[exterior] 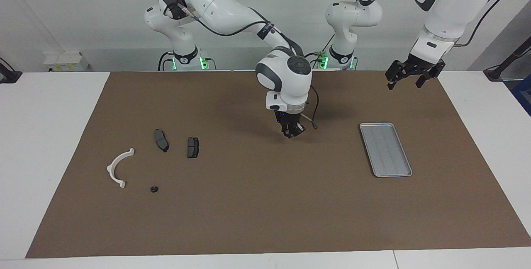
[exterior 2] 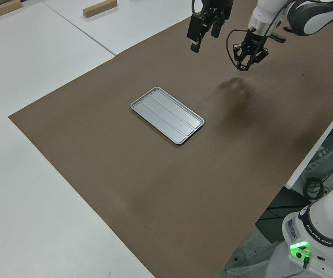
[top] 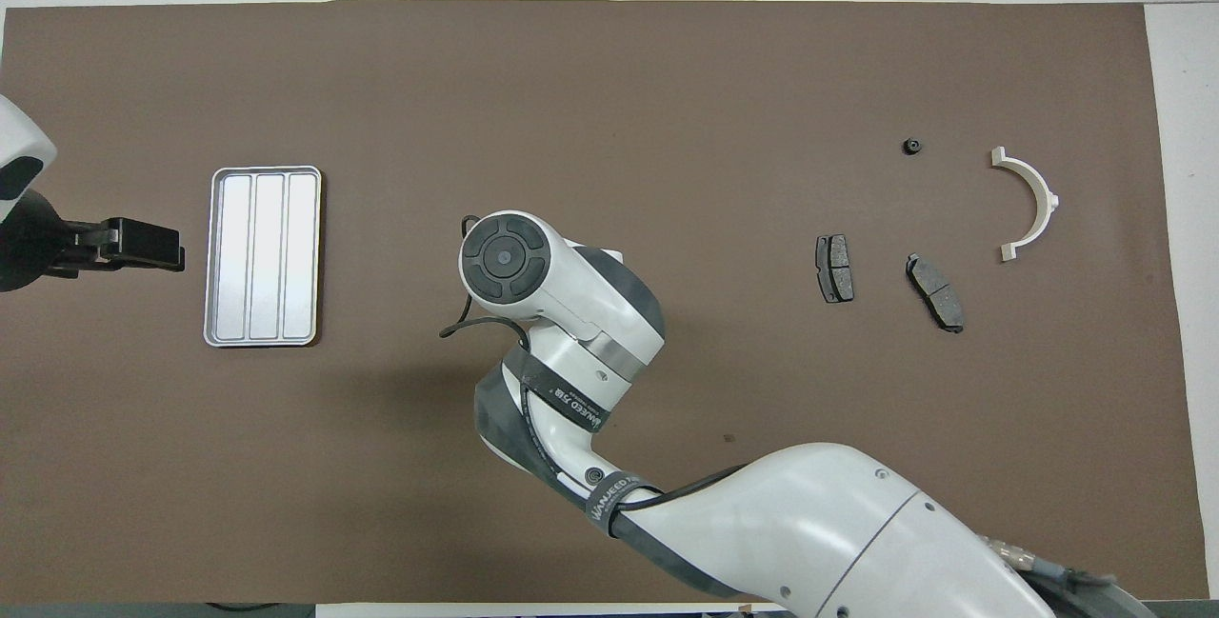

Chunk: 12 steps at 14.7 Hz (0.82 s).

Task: Pick bearing gear from pile to tray
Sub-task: 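Carry the bearing with the right gripper to mid-table and release it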

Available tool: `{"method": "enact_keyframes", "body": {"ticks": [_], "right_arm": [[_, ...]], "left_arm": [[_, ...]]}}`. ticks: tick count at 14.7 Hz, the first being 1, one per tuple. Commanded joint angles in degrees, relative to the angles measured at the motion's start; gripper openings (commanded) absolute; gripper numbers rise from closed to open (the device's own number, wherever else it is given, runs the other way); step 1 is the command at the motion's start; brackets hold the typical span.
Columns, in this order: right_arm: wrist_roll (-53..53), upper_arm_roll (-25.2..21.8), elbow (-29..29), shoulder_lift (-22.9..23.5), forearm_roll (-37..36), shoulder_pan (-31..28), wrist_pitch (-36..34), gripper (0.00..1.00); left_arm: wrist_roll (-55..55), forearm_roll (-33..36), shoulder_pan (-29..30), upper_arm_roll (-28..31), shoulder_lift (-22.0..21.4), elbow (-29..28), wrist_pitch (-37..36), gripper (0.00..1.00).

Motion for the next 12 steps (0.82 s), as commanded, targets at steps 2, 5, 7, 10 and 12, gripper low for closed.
{"method": "enact_keyframes", "body": {"ticks": [2, 5, 7, 10, 12], "right_arm": [[0.9, 0.2, -0.3, -0.1, -1.7, -1.1, 1.5, 0.0], [1.1, 0.0, -5.4, -0.7, -4.5, -1.1, 8.4, 0.0], [1.1, 0.0, -6.2, -0.8, -4.7, -1.3, 8.9, 0.17], [1.0, -0.2, -6.0, -0.8, -4.7, -1.4, 8.2, 0.56], [0.8, -0.3, -5.2, -0.9, -4.9, -1.7, 6.3, 0.78]], "left_arm": [[-1.1, -0.5, -0.9, 0.6, -2.1, -2.6, 1.7, 1.0], [-1.2, -0.5, -0.9, 0.6, -2.6, -3.5, 2.2, 1.0], [-1.3, -0.5, -0.9, 0.6, -3.2, -4.7, 3.2, 1.0], [-1.4, -0.5, -1.4, 0.6, -3.2, -4.7, 3.3, 1.0], [-2.1, -0.5, -1.4, 0.6, -3.2, -4.7, 3.3, 1.0]]}}
